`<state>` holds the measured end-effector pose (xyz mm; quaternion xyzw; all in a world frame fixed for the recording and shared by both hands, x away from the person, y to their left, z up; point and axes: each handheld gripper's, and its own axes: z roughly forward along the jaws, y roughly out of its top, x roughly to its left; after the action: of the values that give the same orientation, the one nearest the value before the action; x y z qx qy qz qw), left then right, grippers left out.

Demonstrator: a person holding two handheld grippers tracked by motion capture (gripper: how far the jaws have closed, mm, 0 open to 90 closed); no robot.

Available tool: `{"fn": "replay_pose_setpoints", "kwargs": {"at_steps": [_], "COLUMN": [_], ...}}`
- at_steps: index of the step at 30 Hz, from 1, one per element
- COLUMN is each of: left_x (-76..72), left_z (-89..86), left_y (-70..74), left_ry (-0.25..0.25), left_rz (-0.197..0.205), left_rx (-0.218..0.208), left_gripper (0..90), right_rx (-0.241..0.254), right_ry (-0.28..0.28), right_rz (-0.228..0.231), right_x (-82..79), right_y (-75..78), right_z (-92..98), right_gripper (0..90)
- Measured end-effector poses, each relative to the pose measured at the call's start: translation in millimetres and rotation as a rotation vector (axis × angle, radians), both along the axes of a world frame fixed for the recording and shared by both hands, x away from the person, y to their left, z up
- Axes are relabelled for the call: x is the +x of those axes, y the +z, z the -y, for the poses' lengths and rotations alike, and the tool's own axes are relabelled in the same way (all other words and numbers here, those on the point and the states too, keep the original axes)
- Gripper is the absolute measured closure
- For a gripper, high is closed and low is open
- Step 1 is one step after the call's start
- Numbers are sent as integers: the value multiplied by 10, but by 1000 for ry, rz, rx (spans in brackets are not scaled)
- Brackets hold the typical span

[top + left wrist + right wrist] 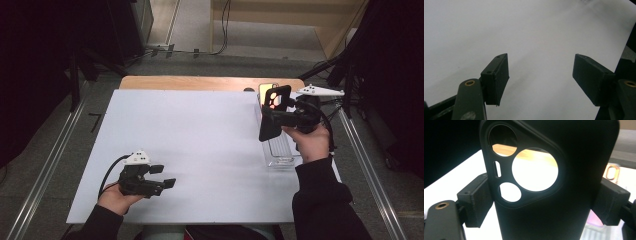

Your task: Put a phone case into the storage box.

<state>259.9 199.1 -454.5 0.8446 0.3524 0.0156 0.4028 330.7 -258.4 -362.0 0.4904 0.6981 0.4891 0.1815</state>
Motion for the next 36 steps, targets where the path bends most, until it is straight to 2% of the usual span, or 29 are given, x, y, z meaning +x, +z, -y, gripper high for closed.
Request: {"fn": "replay_pose_setpoints", "kwargs": {"at_steps": [5,8,14,20,23,30,36], "left_x": [8,8,17,47,50,49,60], "left_z": [-13,-16,-27,-16,-16,-17,-1], "left_y": [5,-2,-7,-9,-16,-18,-26], "left_ry": [5,1,4,9,7,6,4], "left_rz": [2,3,2,2,0,3,0], "left_rx": [-6,-6,-8,-17,-8,-13,-9], "left_gripper": [296,296,296,296,296,296,296], "right_rx": [-24,-21,-25,-60,-57,-102,-84], "right_ry": [-68,-102,-169,-232,-258,-271,-309], "right_rz": [2,0,-21,-53,-70,-109,-88], "right_x": [160,252,434,695,798,985,1108], "right_y": [-42,-76,-224,-445,-552,-801,-911], "right_z": [112,214,347,312,304,207,194], "right_gripper": [128,128,128,127,127,127,126]}}
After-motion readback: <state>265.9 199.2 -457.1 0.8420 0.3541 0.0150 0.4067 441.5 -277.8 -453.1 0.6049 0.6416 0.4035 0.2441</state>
